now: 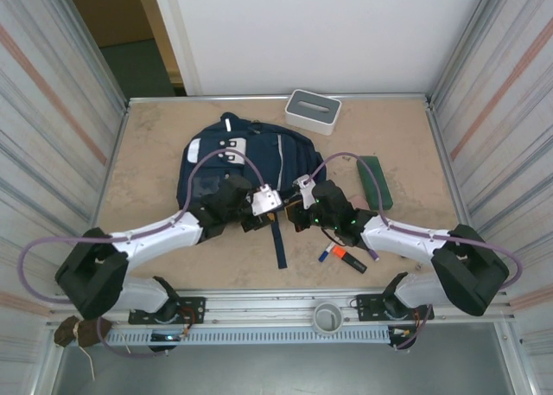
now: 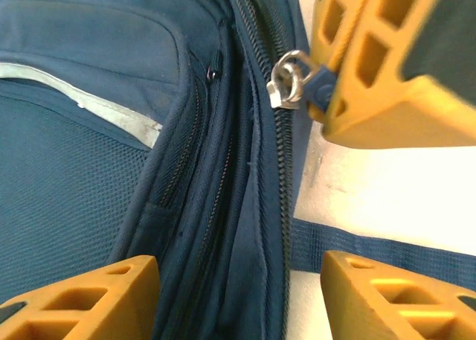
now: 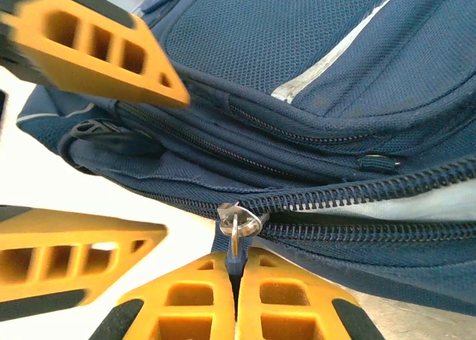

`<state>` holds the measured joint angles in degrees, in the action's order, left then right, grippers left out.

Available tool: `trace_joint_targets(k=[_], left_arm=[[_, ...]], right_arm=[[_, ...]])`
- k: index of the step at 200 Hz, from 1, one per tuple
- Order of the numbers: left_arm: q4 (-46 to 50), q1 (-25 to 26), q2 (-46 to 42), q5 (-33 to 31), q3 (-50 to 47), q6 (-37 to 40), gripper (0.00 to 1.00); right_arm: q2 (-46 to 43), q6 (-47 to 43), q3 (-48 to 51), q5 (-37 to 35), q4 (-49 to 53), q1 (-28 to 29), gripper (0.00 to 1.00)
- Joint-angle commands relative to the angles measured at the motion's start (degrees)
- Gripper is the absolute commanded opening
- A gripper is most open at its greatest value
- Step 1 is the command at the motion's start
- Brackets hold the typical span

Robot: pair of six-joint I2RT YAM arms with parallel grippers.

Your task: Pack the student bag

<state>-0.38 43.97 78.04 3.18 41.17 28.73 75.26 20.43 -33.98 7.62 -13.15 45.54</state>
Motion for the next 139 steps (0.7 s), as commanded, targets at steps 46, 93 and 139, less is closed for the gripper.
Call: trace_joint_targets(k=[46,93,139], left_arm=[[-3.9,-2.3,-0.8,-0.2,-0.4,1.8,0.16],[-7.4,-4.9,-8.1,-2.2,-6.4,1.6,0.0],[-10.0,-9.0,-14.3,-4.3,-10.7,-1.8,0.0]], right_arm=[[-4.5,-0.4,0.5,-1.9,3.4,-2.5,0.0],[-7.4,0.2,0.1,-9.9,16.1,-8.6,0.0],[-3.5,-0.4,-5.2,-8.3,20.0,-10.2,0.0]])
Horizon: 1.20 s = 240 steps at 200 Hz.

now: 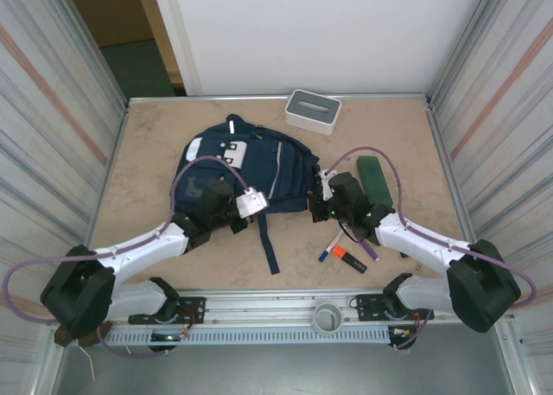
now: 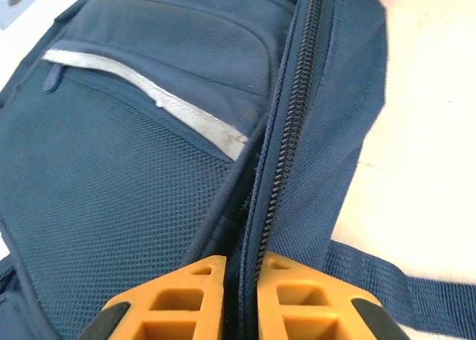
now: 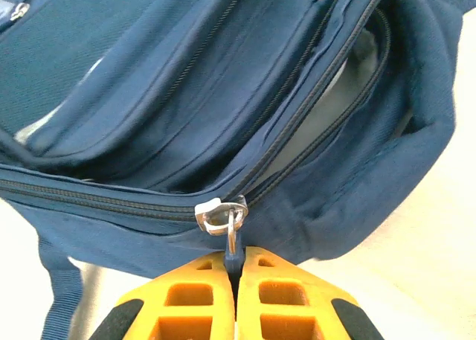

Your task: Pack the student bag

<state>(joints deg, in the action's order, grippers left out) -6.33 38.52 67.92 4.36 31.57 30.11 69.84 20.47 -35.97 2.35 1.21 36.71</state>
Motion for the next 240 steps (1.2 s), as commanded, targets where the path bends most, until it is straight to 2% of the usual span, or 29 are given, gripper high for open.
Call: trace_joint_targets(k=[1,13,25,43,69,92,129,146,156,179,197,208,240], left_arm=[[-4.1,-3.6,-4.3,-5.4,-1.1,-3.2,0.0],[-3.7,-3.7,-4.9,-5.6,-1.2,-3.5,0.0],[-2.4,-3.7,-5.2,-4.0,-0.8,-3.2,0.13],[0.1,-3.8,-4.9,1.7,0.2,-2.8,0.32],[3.2,-3.1,-3.4,9.0,3.0,-3.5,0.51],[4.3,-0.3,-0.8,10.4,5.5,-3.1,0.58],[3.9,4.0,5.7,10.0,9.4,-2.6,0.6],[4.2,4.5,8.0,9.9,10.8,-3.0,0.59],[4.2,4.6,8.6,10.1,11.0,-3.3,0.54],[3.3,4.2,7.8,9.6,10.1,-4.0,0.33],[2.3,3.1,5.6,10.6,8.4,-4.2,0.1],[1.5,2.3,4.1,11.0,7.1,-4.5,0.01],[-0.5,-1.0,-2.0,11.6,2.7,-4.7,0.0]], right_arm=[[2.1,-0.4,-3.2,-2.8,5.6,-1.4,0.0],[2.9,-0.7,-3.8,0.1,4.1,-1.1,0.0],[3.3,-0.9,-4.4,3.2,2.9,-0.4,0.0],[3.6,-1.1,-5.5,6.6,1.6,1.1,0.0],[4.1,-0.7,-7.6,8.2,1.6,3.6,0.0],[4.3,0.2,-8.8,8.9,1.0,5.4,0.0],[4.6,2.2,-10.4,9.8,-0.1,7.9,0.0],[4.7,2.9,-10.8,9.7,-0.3,8.8,0.0],[4.7,3.1,-10.6,9.6,-0.5,8.9,0.0],[4.7,2.2,-9.9,8.1,0.9,8.6,0.0],[4.4,1.5,-9.1,7.4,2.2,7.1,0.0],[3.8,1.0,-8.2,7.5,2.9,5.5,0.0],[2.6,-0.6,-7.3,7.3,7.7,-2.0,0.0]])
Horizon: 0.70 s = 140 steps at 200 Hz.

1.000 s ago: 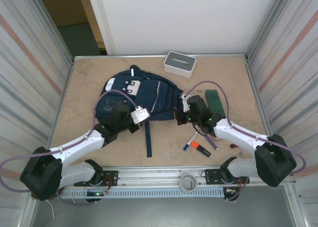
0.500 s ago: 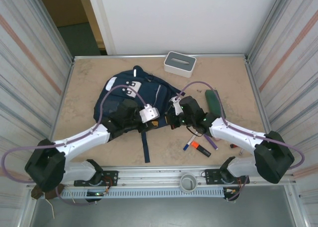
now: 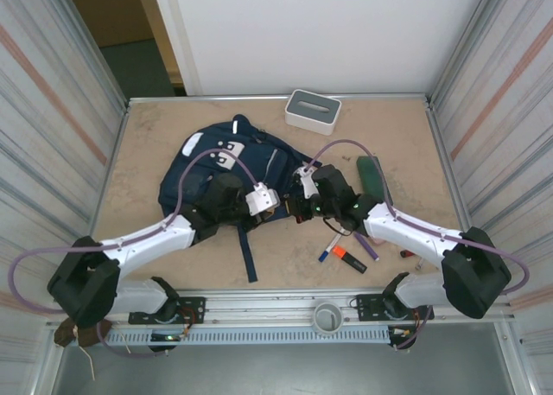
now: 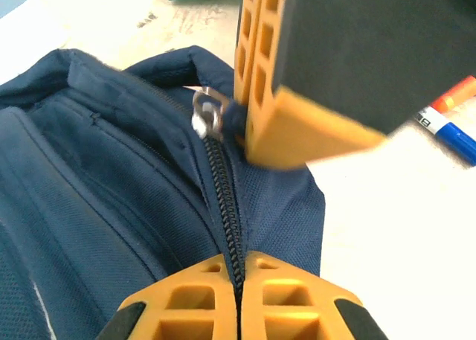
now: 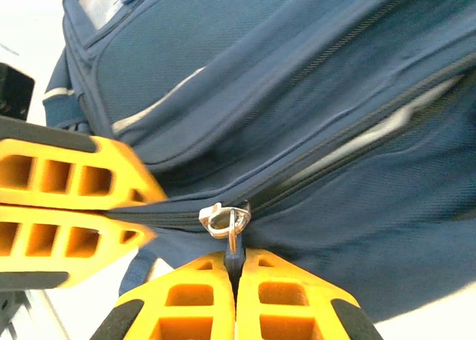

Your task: Pack the student bag

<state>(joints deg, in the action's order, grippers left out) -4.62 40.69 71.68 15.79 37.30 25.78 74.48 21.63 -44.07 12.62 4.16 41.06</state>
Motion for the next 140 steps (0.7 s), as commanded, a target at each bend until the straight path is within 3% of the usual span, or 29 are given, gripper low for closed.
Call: trace_joint_targets(k=[1,27,56,69,104,140], left_arm=[[-2.3,-3.3,-6.0,0.2,-3.2,-0.4,0.0],[-5.7,-6.5,-10.7,-2.1,-7.0,-1.9,0.0],[-6.4,-7.9,-12.6,-5.1,-8.5,-1.8,0.02],[-5.2,-7.9,-12.3,-3.4,-7.9,-1.3,0.09],[0.9,-7.4,-9.3,5.7,-2.6,-2.1,0.43],[2.3,-3.7,-3.8,6.1,1.2,-2.1,0.54]], right_arm=[[-2.0,-1.8,0.8,-3.1,4.9,-6.6,0.0],[-0.5,-0.8,-0.2,-3.0,8.3,-11.8,0.0],[1.8,0.4,-0.9,1.7,4.8,-10.5,0.0],[2.4,0.3,-1.6,2.5,3.6,-8.7,0.0],[2.3,1.3,-2.9,5.6,0.0,-4.6,0.0],[1.6,2.7,-3.4,5.8,-2.7,-1.4,0.0]])
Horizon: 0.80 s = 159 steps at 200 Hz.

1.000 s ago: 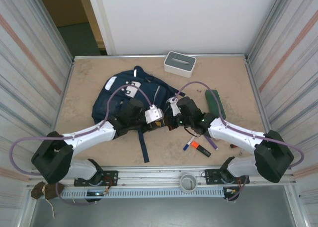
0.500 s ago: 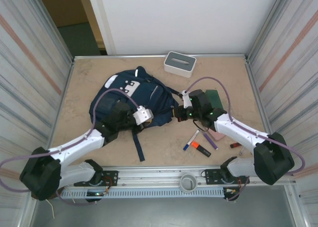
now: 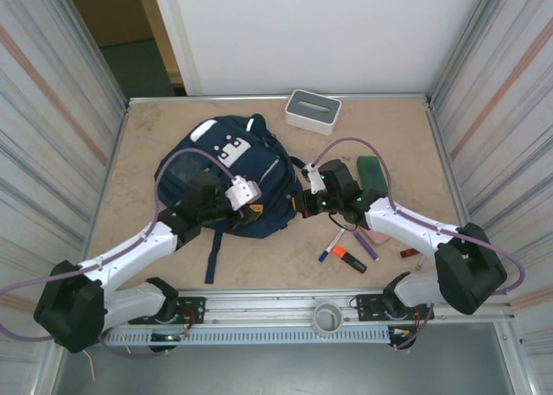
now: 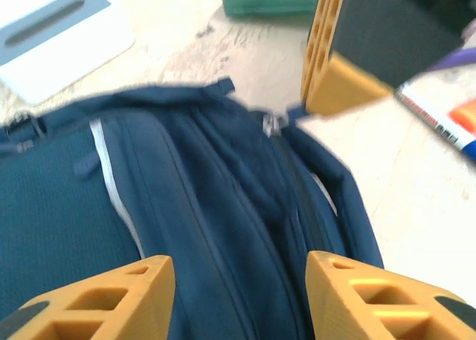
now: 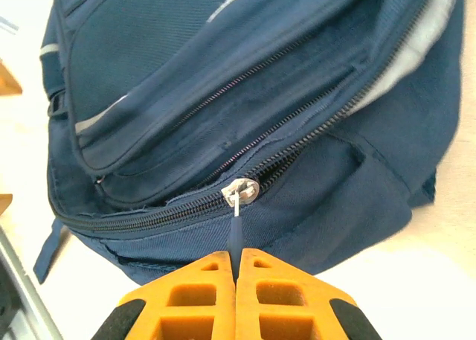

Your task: Pack the student bag

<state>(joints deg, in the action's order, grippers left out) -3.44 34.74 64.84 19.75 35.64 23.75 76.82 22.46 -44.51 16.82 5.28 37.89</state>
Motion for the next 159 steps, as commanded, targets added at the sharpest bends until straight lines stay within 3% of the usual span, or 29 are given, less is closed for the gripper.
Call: trace_joint_targets(k=[1,69,93,121,159], left_arm=[[1.2,2.3,3.2,2.2,2.9,-0.1,0.54],[4.3,4.2,14.6,2.4,8.7,-0.9,0.52],[5.3,4.1,16.6,1.8,9.9,-0.7,0.34],[6.5,2.8,15.9,3.5,9.8,-0.8,0.01],[1.9,-0.4,6.5,8.1,3.6,-1.7,0.0]], right_arm=[[-0.8,1.9,-2.9,1.6,-3.8,1.9,0.0],[-1.5,2.9,-2.5,-0.5,-4.8,3.3,0.0],[-1.9,2.6,-1.9,-1.8,-4.9,3.3,0.0],[-2.7,0.6,-1.4,-6.6,-2.5,3.3,0.0],[-2.1,-2.0,-1.8,-20.5,3.7,2.6,0.0]])
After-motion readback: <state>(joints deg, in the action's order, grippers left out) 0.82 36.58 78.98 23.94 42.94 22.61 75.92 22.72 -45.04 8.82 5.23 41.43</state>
